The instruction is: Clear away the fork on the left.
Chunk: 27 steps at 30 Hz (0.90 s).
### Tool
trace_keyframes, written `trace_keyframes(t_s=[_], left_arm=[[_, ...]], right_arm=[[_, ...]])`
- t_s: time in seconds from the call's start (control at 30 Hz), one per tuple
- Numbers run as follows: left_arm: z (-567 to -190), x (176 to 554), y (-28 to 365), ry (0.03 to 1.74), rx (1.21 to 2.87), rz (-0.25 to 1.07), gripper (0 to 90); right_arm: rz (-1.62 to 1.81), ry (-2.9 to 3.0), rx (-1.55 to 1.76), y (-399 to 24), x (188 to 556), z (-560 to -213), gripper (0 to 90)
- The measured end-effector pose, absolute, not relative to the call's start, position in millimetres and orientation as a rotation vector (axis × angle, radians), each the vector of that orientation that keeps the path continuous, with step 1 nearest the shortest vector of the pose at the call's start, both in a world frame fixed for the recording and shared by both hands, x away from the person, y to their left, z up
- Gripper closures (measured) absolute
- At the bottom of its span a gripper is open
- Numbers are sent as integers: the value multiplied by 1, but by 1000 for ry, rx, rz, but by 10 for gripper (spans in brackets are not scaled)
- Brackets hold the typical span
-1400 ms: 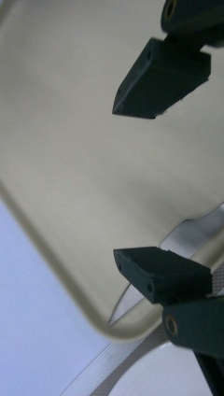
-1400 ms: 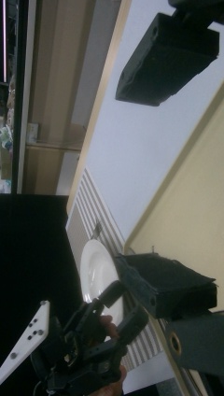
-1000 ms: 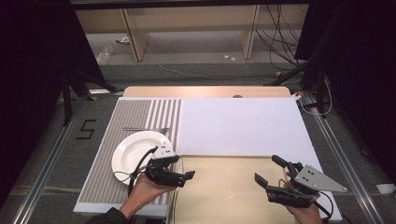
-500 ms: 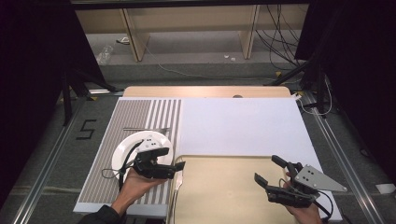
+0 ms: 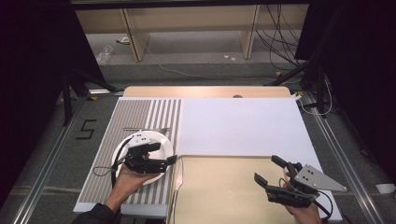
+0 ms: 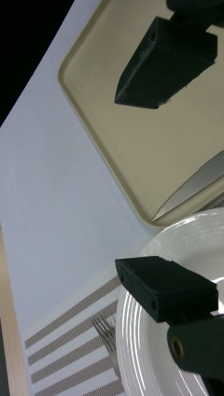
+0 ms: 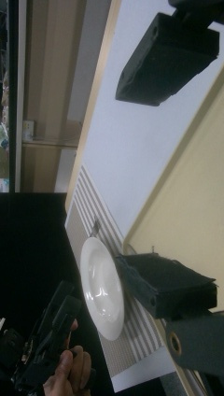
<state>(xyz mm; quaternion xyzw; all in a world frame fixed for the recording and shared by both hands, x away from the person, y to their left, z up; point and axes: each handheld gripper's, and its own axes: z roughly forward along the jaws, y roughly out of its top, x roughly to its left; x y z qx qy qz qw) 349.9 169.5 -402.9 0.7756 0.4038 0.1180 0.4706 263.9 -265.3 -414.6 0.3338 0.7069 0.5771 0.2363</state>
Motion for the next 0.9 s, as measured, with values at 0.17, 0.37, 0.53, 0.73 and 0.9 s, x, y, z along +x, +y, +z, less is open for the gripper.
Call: trace_keyframes(t_s=[0.17,0.37,0.53,0.73,0.9], left_arm=[[-399,352,177,997,1891,306,169],[-398,355,184,1007,1895,322,169],[-395,358,190,1007,1907,346,169],[-389,362,200,1013,1969,423,169],[-385,373,211,1021,2004,431,169]], right_arm=[[1579,1940,907,-265,265,-415,180],[1582,1934,910,-266,264,-415,180],[1572,1936,903,-264,264,-414,180],[1567,1931,907,-265,264,-414,179],[1556,1935,903,-264,264,-415,180]])
